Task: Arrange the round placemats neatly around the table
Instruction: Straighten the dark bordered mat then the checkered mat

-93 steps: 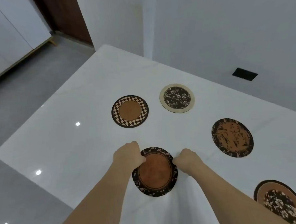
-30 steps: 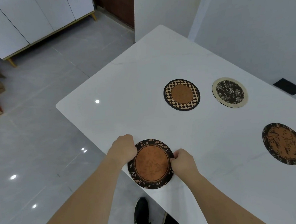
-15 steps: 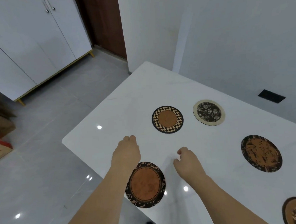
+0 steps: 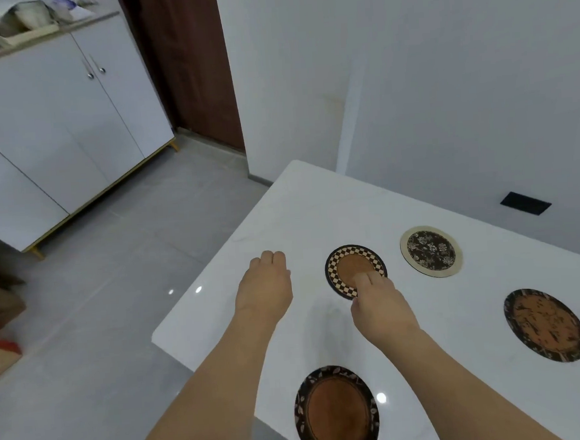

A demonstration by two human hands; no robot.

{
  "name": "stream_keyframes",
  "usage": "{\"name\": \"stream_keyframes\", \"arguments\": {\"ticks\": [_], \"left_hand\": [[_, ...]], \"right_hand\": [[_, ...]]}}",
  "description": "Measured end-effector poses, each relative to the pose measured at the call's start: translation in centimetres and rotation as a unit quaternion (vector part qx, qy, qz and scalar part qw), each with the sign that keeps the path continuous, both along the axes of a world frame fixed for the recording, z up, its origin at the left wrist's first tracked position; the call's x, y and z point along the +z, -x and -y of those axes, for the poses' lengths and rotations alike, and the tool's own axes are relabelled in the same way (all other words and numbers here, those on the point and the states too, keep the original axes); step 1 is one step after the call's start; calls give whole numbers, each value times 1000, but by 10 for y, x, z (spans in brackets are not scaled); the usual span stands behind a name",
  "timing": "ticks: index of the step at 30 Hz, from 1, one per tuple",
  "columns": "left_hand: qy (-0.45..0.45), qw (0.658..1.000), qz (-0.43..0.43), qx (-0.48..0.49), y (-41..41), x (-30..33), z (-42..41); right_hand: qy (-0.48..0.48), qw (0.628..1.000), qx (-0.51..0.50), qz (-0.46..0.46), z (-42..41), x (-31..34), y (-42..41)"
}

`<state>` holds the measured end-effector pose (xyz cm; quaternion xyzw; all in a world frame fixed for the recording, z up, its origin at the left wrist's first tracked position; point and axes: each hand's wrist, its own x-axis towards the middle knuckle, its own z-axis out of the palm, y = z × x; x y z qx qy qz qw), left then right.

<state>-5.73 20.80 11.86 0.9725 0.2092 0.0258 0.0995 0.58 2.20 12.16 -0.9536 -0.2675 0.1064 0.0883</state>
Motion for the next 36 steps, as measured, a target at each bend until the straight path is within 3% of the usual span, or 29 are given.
{"name": "stream_keyframes", "arguments": {"ticks": [10, 13, 16, 19, 22, 24, 26, 28, 31, 34, 36], "left_hand": [[73, 992, -67, 85, 2, -2, -63], [116, 985, -93, 84, -2, -10, -71], [235, 957, -111, 127, -28, -26, -80], [430, 873, -101, 207, -80, -53, -72], [591, 749, -116, 277, -132, -86, -44], [621, 721, -129, 278, -157, -107, -20], [599, 743, -124, 272, -175, -126, -1], [536, 798, -116, 252, -184, -141, 9], [465, 852, -123, 207, -184, -149, 10], [425, 879, -103, 189, -177, -141, -11], [404, 892, -74, 188, -172, -131, -38]], "right_hand": [[18, 998, 58, -13, -83, -11, -6], [-33, 997, 0, -70, -91, -23, -18], [-96, 974, -139, -150, -83, -45, -40], [-150, 913, -329, -188, -62, -73, -71], [-147, 799, -538, -227, -41, -105, -107], [-161, 721, -627, -248, -28, -125, -124], [-195, 697, -642, -253, -23, -141, -133], [-204, 698, -642, -243, -18, -154, -138], [-231, 715, -613, -245, -22, -155, -135], [-258, 737, -561, -276, -36, -147, -135], [-250, 772, -514, -278, -60, -144, -136]]}}
